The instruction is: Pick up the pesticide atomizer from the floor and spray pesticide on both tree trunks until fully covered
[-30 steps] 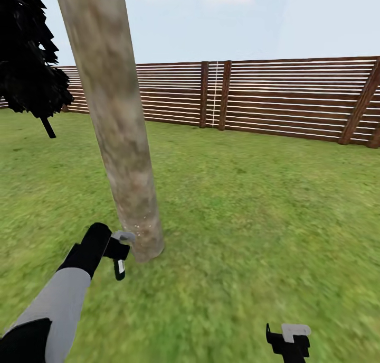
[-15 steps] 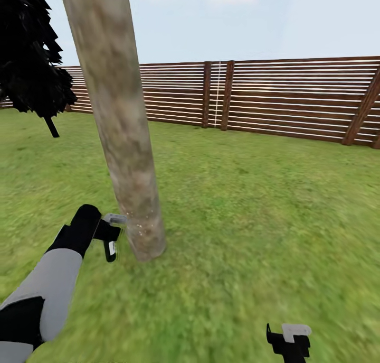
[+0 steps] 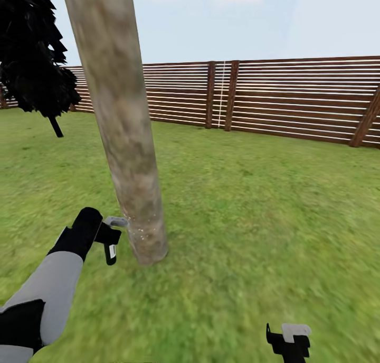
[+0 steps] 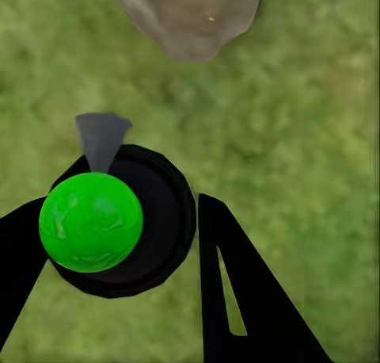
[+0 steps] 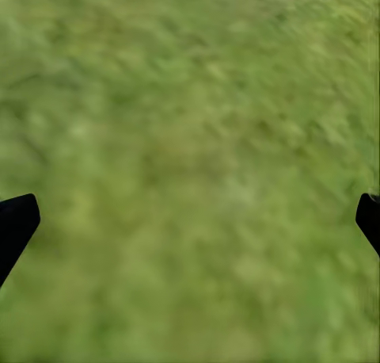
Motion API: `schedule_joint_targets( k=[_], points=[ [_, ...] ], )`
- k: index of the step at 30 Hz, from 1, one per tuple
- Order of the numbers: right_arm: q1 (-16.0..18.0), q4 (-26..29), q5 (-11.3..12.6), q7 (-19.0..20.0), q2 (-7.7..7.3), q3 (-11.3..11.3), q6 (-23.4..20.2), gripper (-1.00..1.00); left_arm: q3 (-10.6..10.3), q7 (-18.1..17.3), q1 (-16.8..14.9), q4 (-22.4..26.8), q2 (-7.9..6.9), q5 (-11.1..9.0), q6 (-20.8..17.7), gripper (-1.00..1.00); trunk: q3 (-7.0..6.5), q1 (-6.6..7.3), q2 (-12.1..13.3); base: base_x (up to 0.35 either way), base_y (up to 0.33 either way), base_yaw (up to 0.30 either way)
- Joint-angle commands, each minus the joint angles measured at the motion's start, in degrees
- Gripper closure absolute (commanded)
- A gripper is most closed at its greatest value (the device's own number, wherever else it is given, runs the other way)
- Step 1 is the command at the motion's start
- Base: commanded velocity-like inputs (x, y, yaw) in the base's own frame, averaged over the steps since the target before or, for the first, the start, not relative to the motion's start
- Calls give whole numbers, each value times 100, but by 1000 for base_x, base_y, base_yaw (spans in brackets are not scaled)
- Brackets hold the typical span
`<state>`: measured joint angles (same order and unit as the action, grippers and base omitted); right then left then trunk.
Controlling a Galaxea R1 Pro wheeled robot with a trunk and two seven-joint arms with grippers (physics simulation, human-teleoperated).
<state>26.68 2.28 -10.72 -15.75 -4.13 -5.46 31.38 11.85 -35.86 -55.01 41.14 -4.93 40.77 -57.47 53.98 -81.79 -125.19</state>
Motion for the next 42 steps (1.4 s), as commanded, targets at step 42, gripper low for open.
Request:
schedule_joint_targets(
  k=[42],
  points=[
    [2, 0, -6, 1, 0, 1, -9, -100, 943, 1249, 228, 17, -219, -12, 26, 100, 0, 0, 0, 9, -185, 37]
  ],
)
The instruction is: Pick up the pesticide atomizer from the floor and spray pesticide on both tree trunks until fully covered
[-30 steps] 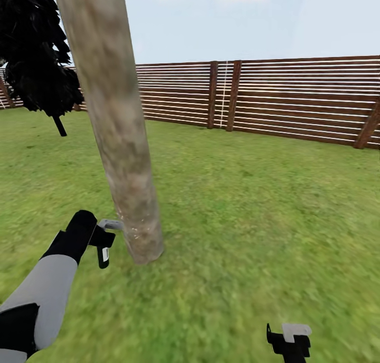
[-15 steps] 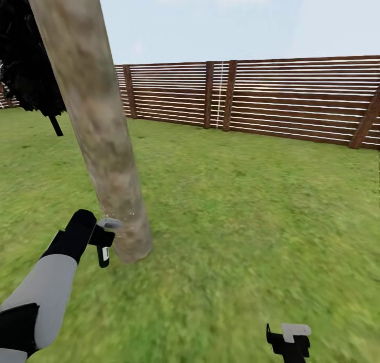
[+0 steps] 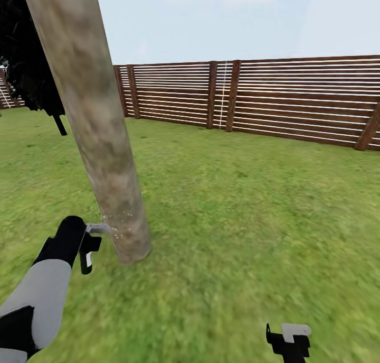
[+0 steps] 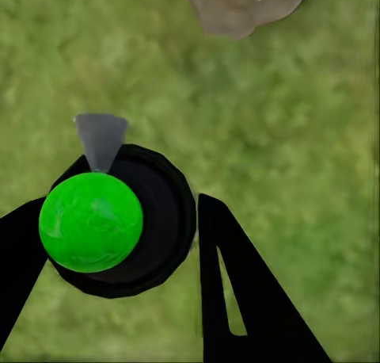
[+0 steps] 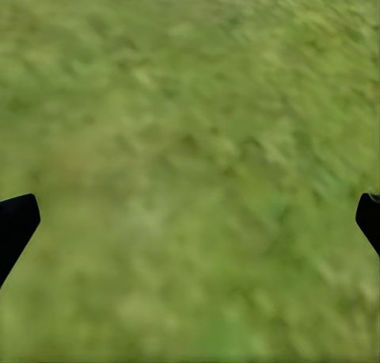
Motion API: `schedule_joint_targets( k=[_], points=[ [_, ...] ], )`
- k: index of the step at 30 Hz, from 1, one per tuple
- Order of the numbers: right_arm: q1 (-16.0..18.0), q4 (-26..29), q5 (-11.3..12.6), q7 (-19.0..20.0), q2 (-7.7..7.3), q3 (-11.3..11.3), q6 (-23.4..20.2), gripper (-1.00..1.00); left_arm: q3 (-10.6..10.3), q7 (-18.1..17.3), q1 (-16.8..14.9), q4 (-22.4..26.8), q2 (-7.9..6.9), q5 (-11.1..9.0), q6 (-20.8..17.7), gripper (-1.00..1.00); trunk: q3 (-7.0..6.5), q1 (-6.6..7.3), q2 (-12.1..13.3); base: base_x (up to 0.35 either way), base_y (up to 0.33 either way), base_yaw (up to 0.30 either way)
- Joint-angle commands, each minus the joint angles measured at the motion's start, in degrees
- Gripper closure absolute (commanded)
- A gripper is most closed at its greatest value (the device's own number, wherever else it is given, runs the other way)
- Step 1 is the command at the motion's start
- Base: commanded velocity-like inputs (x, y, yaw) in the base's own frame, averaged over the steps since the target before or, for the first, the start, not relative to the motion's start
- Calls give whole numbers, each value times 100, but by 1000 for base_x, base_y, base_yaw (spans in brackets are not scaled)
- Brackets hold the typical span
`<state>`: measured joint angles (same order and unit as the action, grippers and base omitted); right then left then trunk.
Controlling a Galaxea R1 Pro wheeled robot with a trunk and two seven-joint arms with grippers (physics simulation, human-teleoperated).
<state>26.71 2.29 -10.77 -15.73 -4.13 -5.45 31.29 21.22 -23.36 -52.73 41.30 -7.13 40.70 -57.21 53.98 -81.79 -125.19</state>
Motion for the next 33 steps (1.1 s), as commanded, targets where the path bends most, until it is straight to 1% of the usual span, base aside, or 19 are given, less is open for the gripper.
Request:
schedule_joint_targets(
  k=[1, 4, 6, 7, 8, 10, 11, 12, 13, 14, 15, 16, 17, 18, 21, 30, 32, 33],
  points=[
    [1, 0, -1, 0, -5, 0, 0, -100, 112, 16, -41, 25, 33, -8, -4, 100, 0, 0, 0, 0, 0, 0],
    [-3, 0, -2, 0, -8, 0, 0, -100, 150, 22, -198, 31, 71, -14, -28, 100, 0, 0, 0, 0, 0, 0],
    [-1, 2, -3, 0, -9, 0, 0, -100, 176, 19, -429, 2, -15, 0, -40, 100, 0, 0, 0, 0, 0, 0],
    [-2, 2, -4, 0, -9, 0, 0, -100, 179, 17, -475, 8, -120, 2, -48, 100, 0, 0, 0, 0, 0, 0],
    [-3, 1, -4, 0, -9, 0, 0, -100, 180, 16, -476, 13, -187, -2, -51, 100, 0, 0, 0, 0, 0, 0],
    [-5, 0, -4, 0, -9, 0, 0, -100, 178, 16, -446, 22, -255, 16, -28, 100, 0, 0, 0, 0, 0, 0],
    [-3, 0, -4, 0, -3, 6, 0, -100, 186, 12, -430, 24, -354, 12, -17, 100, 0, 0, 0, 0, 0, 0],
    [-2, 0, -4, 0, -1, 7, 0, -100, 191, 9, -425, 24, -414, -1, -18, 100, 0, 0, 0, 0, 0, 0],
    [-5, 0, -4, 0, -1, 5, 0, -100, 180, 8, -424, 17, -422, -9, -22, 100, 0, 0, 0, 0, 0, 0],
    [-2, 0, -4, 0, 0, 7, 0, -100, 170, 7, -423, 15, -398, -5, -29, 100, 0, 0, 0, 0, 0, 0],
    [-2, 0, -4, 0, 0, 8, 0, -100, 159, 7, -424, 17, -342, -4, -34, 100, 0, 0, 0, 0, 0, 0],
    [-1, 0, -4, 0, 0, 8, 0, -100, 150, 8, -443, 32, -185, 2, -41, 100, 0, 0, 0, 0, 0, 0],
    [-1, 0, -4, 0, 0, 9, 0, -100, 143, 11, -460, 40, -129, 0, -43, 100, 0, 0, 0, 0, 0, 0],
    [-1, 0, -4, 0, 0, 9, 0, -100, 137, 13, -462, 42, -113, 2, -42, 100, 0, 0, 0, 6, -36, 0],
    [-4, 0, -4, 0, 0, 9, 0, -100, 107, 15, -415, 45, -121, 2, -14, 100, 0, 0, 0, 71, -201, 0],
    [-4, 0, -4, 0, 0, 9, -2, -100, 149, 8, -391, 23, -115, -1, 7, 100, 0, 0, 0, -27, -272, 0],
    [-1, 0, -4, 0, 0, 9, 0, -100, 170, -5, -379, -23, -141, 7, 8, 100, 0, 0, 0, -62, -277, 45],
    [-3, 0, -4, 0, 0, 9, 0, -100, 179, -8, -312, -28, -157, 7, 14, 100, 0, 0, 0, -21, -277, 179]
  ],
)
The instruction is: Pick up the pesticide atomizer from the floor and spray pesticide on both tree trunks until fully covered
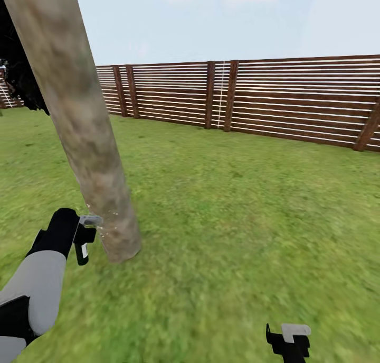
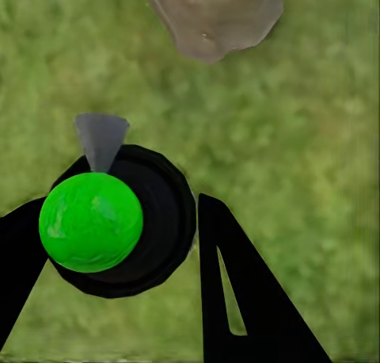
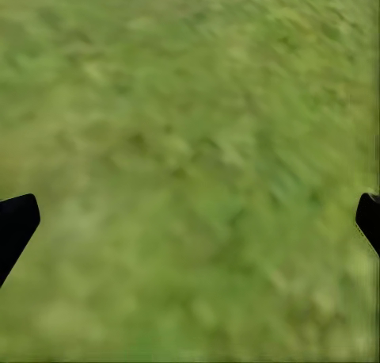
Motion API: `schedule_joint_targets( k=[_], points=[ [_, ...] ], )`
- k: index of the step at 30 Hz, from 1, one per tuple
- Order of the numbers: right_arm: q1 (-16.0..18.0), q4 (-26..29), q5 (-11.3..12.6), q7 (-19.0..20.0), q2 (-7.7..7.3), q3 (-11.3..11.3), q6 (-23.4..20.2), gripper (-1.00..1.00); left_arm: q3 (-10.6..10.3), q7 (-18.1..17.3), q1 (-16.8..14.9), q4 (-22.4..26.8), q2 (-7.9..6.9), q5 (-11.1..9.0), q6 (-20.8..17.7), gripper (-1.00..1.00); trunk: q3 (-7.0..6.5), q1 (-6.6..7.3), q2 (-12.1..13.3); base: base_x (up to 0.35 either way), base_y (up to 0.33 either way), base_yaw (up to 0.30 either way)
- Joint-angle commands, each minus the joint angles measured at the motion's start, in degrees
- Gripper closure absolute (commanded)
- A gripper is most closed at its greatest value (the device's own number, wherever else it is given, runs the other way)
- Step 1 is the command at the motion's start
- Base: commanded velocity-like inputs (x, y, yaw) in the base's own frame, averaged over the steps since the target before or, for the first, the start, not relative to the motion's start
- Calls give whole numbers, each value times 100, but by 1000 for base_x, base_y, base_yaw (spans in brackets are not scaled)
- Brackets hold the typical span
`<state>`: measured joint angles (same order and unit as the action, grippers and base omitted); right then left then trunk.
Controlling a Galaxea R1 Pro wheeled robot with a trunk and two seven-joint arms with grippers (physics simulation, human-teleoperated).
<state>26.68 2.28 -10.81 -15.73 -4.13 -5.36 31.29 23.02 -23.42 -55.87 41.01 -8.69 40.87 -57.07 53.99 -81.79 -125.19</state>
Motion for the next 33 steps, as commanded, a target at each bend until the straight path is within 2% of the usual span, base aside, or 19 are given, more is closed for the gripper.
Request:
schedule_joint_targets(
  k=[1, 4, 7, 9, 11, 12, 13, 15, 17, 19, 21, 23, 26, 29, 33],
  points=[
    [-2, 0, 0, 0, 0, 0, 0, -100, 5, -3, 141, 2, -13, -14, 12, 100, -1, 0, 0, -11, -277, 227],
    [1, 0, 0, 0, 0, 0, 0, -100, 10, 12, 644, 2, -67, -12, 270, 100, -1, 0, 0, 63, -271, 201],
    [0, 0, 0, 0, 0, 0, 0, -100, 17, 29, 762, -41, -18, -30, 349, 100, -1, 0, 0, 196, -223, 32],
    [1, 0, 0, 0, -3, 0, 0, -100, 61, 43, 823, -266, -19, -33, 378, 100, -1, 0, 0, 247, -183, 3],
    [3, 0, 0, 0, -7, 0, 0, -100, 324, 61, 830, -286, -81, -17, 606, 100, -1, 0, 0, 286, -117, 1],
    [4, 0, 0, 0, -8, 0, 0, -100, 538, 67, 831, -286, -133, -9, 754, 100, -1, 0, 0, 313, -45, 0],
    [2, 0, 0, 0, -9, 0, 0, -100, 815, 73, 835, -286, -251, 1, 897, 100, -1, 0, 0, 331, -9, 0],
    [-2, 0, 0, 0, -9, 0, -1, -100, 870, 74, 855, -305, -266, 6, 939, 100, -1, 0, 0, 327, -36, 0],
    [1, 0, 0, 0, -9, 0, 0, -100, 884, 80, 927, -345, -216, -12, 954, 100, -1, 0, 0, 269, -138, 0],
    [3, 0, 0, 0, -1, 0, 0, -100, 888, 93, 974, -420, -2, -16, 1082, 100, -1, 0, 0, 109, -243, 0],
    [0, 0, 0, 0, 7, 0, -1, -100, 907, 318, 1049, -433, 105, -12, 1317, 100, -1, 0, 0, 24, -270, 0],
    [-1, 0, 0, 0, 8, 0, 0, -100, 1207, 519, 1158, -439, 139, -30, 1594, 100, -1, 0, 0, 4, -277, 62],
    [-1, 0, 0, 0, 11, 3, 0, -100, 1312, 554, 1196, -439, 234, -27, 1743, 100, -1, 0, 0, -21, -278, 238],
    [0, 0, 0, 0, 10, 7, 0, -100, 1408, 563, 1206, -426, 204, -11, 1765, 100, -1, 0, 0, -15, -278, 273],
    [-2, 0, 0, 8, 14, 9, 0, -100, 1811, 567, 1210, -420, 147, -11, 1785, 100, -1, 0, 0, 119, -266, 277]
  ],
)
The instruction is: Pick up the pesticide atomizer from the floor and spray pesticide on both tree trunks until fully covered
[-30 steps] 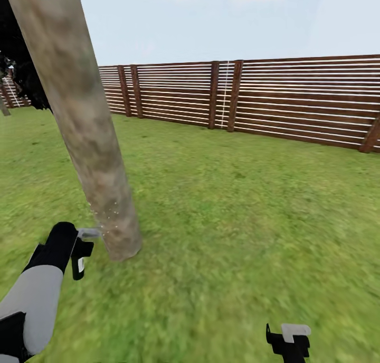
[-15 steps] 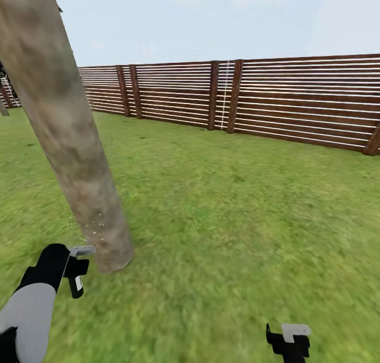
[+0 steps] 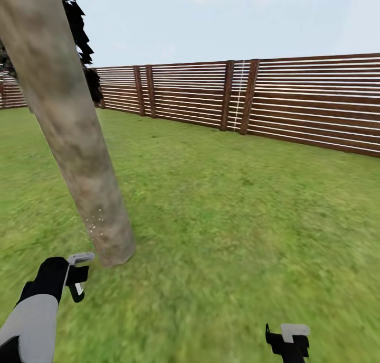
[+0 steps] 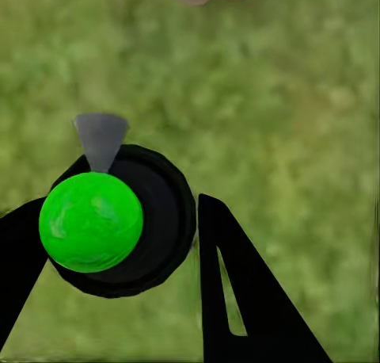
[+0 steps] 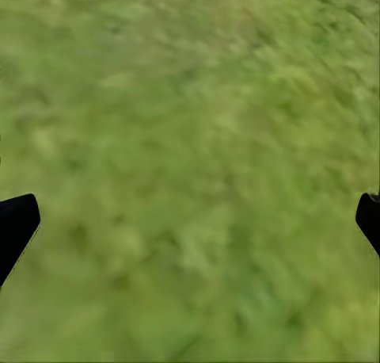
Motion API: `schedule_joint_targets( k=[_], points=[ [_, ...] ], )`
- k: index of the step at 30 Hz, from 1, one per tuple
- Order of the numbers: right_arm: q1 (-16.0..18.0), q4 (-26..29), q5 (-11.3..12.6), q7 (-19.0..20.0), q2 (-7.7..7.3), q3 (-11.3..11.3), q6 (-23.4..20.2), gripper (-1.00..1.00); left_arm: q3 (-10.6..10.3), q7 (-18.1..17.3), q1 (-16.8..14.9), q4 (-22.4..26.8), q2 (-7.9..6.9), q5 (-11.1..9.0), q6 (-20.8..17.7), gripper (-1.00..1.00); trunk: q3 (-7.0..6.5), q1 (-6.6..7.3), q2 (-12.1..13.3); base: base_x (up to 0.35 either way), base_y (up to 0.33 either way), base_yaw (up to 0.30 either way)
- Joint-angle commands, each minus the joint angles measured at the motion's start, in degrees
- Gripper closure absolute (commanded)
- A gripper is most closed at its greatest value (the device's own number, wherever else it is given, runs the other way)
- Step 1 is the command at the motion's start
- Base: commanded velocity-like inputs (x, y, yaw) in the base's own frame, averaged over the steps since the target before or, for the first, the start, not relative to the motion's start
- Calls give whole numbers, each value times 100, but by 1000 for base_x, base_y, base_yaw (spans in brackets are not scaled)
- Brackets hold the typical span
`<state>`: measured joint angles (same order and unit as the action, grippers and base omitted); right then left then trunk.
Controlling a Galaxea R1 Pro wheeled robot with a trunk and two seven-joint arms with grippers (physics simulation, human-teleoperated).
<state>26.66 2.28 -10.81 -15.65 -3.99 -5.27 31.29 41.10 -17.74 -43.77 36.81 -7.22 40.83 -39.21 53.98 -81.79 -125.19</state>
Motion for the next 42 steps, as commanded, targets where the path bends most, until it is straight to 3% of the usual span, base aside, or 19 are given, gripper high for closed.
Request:
schedule_joint_targets(
  k=[1, 9, 12, 15, 24, 42],
  points=[
    [0, 0, 0, 0, 0, 0, 0, -100, 9, -2, 0, -9, 9, -11, 1, 100, 0, 0, 0, 166, -251, 277],
    [4, 0, 0, 1, -2, 0, 0, -100, -7, 14, 0, -16, 40, 27, 2, 100, 0, 0, 0, 126, -259, 208],
    [-2, 0, 0, 1, 0, 0, 0, -100, -14, 412, 0, -15, 23, 30, 1, 100, 0, 0, 0, 50, -271, 5],
    [2, 0, 0, -1, 0, 0, 0, -100, -5, 572, 0, -24, 56, -16, 0, 100, 0, 0, 0, 6, -272, 118],
    [0, 0, 0, 1, 1, 0, 0, -100, 40, 565, 0, -18, 82, -24, -7, 100, 0, 0, 0, 30, -276, 257],
    [-1, 0, -9, 1, 3, 0, 0, -100, 25, 557, 0, -17, 154, -23, -7, 100, 0, 0, 0, 181, -249, 48]
  ],
)
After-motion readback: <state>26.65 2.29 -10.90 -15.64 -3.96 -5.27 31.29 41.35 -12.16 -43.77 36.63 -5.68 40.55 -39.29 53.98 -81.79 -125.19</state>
